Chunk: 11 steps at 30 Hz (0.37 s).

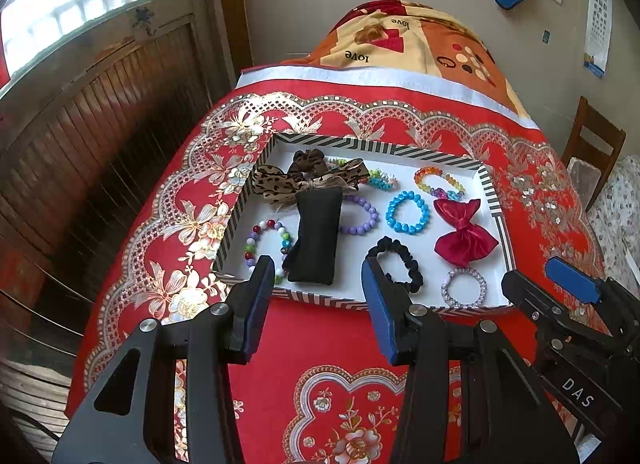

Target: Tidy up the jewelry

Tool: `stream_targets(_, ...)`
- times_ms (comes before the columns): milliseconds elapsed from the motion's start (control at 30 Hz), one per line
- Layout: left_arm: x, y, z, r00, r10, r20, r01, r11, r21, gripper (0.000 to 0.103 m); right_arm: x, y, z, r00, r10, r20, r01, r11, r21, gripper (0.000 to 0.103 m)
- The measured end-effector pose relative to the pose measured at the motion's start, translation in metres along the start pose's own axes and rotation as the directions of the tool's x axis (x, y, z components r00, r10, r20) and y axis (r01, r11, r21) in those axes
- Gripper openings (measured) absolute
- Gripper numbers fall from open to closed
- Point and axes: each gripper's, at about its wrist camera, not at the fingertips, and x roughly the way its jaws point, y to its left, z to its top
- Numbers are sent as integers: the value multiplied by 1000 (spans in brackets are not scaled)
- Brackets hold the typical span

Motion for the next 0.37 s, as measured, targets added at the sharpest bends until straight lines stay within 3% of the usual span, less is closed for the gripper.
stream_targets(367,9,3,-1,1000,11,-4,-11,1000,24,45,7,-13,0,1000,-1,1,1,1000,12,61)
